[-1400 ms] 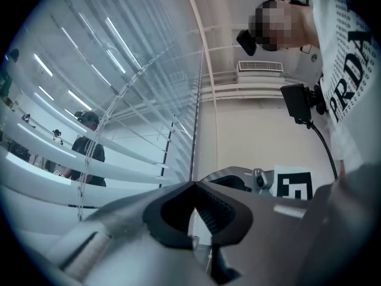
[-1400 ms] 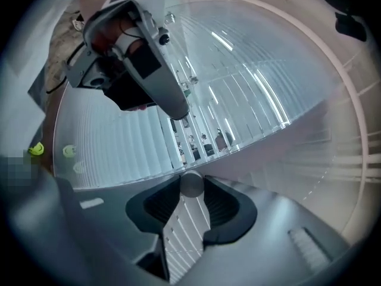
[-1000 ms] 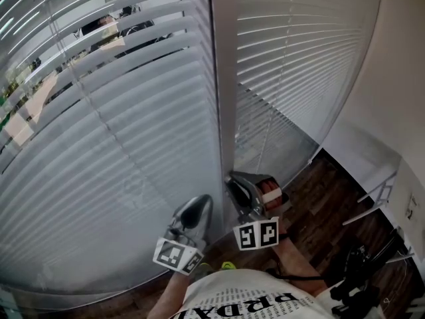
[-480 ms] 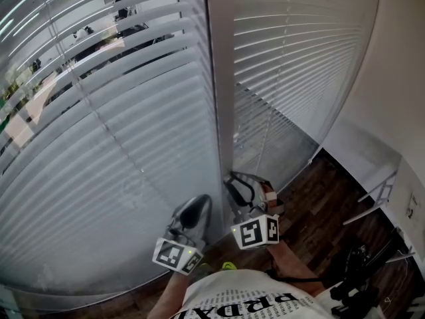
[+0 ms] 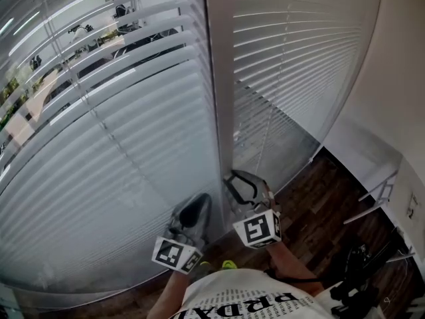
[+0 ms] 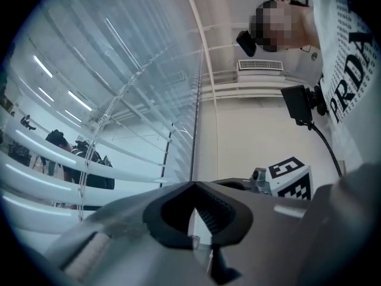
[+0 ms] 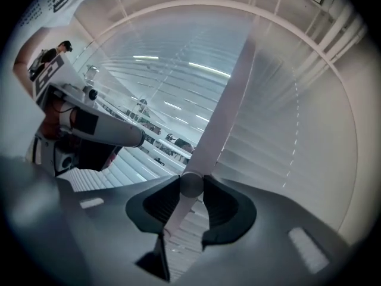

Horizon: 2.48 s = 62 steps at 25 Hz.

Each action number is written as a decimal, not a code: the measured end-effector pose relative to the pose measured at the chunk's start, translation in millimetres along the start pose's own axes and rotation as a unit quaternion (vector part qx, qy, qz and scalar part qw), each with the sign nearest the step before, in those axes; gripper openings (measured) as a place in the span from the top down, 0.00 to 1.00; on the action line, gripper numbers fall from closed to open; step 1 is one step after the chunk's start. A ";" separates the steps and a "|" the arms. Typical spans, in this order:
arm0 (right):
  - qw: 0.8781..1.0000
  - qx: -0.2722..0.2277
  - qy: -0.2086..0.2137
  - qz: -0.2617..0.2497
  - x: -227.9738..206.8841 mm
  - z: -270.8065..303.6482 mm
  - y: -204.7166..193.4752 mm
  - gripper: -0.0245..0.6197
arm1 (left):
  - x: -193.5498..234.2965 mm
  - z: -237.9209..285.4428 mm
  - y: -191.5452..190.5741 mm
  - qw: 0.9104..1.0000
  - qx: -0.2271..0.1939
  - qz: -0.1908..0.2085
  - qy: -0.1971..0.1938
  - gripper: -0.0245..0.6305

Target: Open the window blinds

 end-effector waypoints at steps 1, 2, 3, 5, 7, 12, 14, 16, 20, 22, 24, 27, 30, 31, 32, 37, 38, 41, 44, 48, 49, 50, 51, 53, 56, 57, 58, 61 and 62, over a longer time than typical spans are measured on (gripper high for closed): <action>1.000 0.000 0.001 0.008 -0.6 0.0 -0.1 0.77 | 0.1 0.0 0.4 1.000 0.000 0.000 0.001 0.98; 1.000 0.001 0.001 0.018 -1.3 0.0 -0.5 0.77 | 0.2 -0.1 0.6 1.000 0.000 0.001 0.001 0.98; 1.000 0.000 0.002 0.029 -2.0 -0.1 -1.1 0.77 | 0.2 0.0 0.6 1.000 0.000 0.001 0.001 0.98; 0.999 -0.004 0.001 0.054 -2.8 -0.1 -3.0 0.77 | 0.0 0.4 0.0 1.000 0.000 0.001 0.000 0.98; 0.998 -0.005 0.002 0.070 -4.1 -0.2 -3.8 0.77 | 0.0 0.7 -0.3 1.000 0.000 0.001 0.001 0.98; 0.995 -0.011 0.001 0.104 -5.0 0.4 -2.7 0.77 | 0.3 0.9 1.2 1.000 0.002 0.001 0.000 0.98; 0.993 -0.016 -0.001 0.121 -4.5 0.3 -4.3 0.77 | -0.1 0.9 0.8 1.000 0.001 0.001 -0.001 0.98; 0.991 -0.017 -0.001 0.132 -4.9 -0.3 -5.2 0.77 | -0.6 0.8 0.1 1.000 0.002 0.002 -0.001 0.98; 0.982 -0.020 0.006 0.190 -8.1 0.6 -5.2 0.76 | -0.1 1.6 3.5 1.000 0.000 0.001 -0.003 0.98; 0.979 -0.023 0.005 0.201 -9.2 1.0 -5.1 0.76 | -1.0 3.7 7.2 1.000 -0.006 -0.007 -0.001 0.98; 0.976 -0.023 0.004 0.215 -10.3 1.1 -7.3 0.76 | -0.3 3.3 6.7 1.000 -0.002 -0.003 -0.002 0.98; 0.967 -0.027 0.008 0.252 -11.1 1.3 -10.6 0.76 | 0.9 2.1 4.1 1.000 0.003 0.003 -0.003 0.98; 0.964 -0.032 0.010 0.265 -11.0 0.9 -14.4 0.76 | 0.6 1.8 1.9 1.000 0.003 0.003 -0.003 0.98; 0.963 -0.033 0.009 0.269 -10.9 0.8 -15.3 0.76 | 0.5 1.6 1.1 1.000 0.003 0.002 -0.002 0.98; 0.962 -0.034 0.007 0.271 -10.8 0.7 -15.9 0.76 | 0.4 1.5 0.6 1.000 0.003 0.002 -0.002 0.98; 0.960 -0.037 0.001 0.278 -9.9 0.6 -16.7 0.76 | 0.1 0.4 0.7 1.000 0.005 0.001 -0.001 0.98; 0.960 -0.038 0.000 0.277 -9.6 0.7 -16.6 0.76 | 0.2 0.3 0.9 1.000 0.005 0.001 -0.001 0.98; 0.963 -0.036 -0.004 0.267 -9.0 1.3 -15.0 0.76 | 0.7 0.3 1.8 1.000 0.005 0.001 -0.002 0.98; 0.966 -0.034 -0.006 0.258 -8.4 1.9 -13.8 0.76 | 0.9 0.8 2.3 1.000 0.005 0.001 -0.003 0.98; 0.967 -0.033 -0.007 0.254 -7.7 2.0 -13.5 0.76 | 0.6 1.3 2.0 1.000 0.004 0.000 -0.004 0.98; 0.967 -0.033 -0.007 0.254 -7.7 2.0 -13.4 0.76 | 0.7 1.4 2.3 1.000 0.004 0.000 -0.004 0.98; 0.967 -0.033 -0.007 0.254 -7.8 2.1 -13.2 0.76 | 0.8 1.4 2.7 1.000 0.004 0.001 -0.004 0.98; 0.967 -0.034 -0.007 0.254 -7.9 2.2 -13.1 0.76 | 1.0 1.3 3.0 1.000 0.005 0.001 -0.003 0.98; 0.967 -0.035 -0.007 0.253 -7.8 2.2 -13.1 0.76 | 1.2 1.0 3.1 1.000 0.005 0.002 -0.002 0.98; 0.967 -0.034 -0.007 0.251 -7.4 2.4 -13.0 0.76 | 1.0 0.6 2.7 1.000 0.005 0.002 -0.001 0.98; 0.968 -0.033 -0.006 0.250 -7.2 2.6 -12.8 0.76 | 0.9 0.5 2.8 1.000 0.005 0.002 -0.001 0.98; 0.968 -0.033 -0.006 0.249 -6.9 2.8 -12.7 0.76 | 0.9 0.3 3.0 1.000 0.005 0.002 -0.001 0.98; 0.968 -0.032 -0.004 0.249 -6.3 3.3 -12.4 0.76 | 0.5 0.0 3.4 1.000 0.004 0.001 -0.002 0.98; 0.968 -0.032 -0.004 0.249 -6.1 3.3 -12.3 0.76 | 0.3 -0.2 3.4 1.000 0.004 0.002 -0.001 0.98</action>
Point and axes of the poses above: the fingertips, and each gripper's own axes: z forward along the fingers, x to its left, y out of its top, the point moved 10 cm from there along -z, backward along the fingers, and after that the axes turned 3 degrees about -y, right-handed, at the moved point
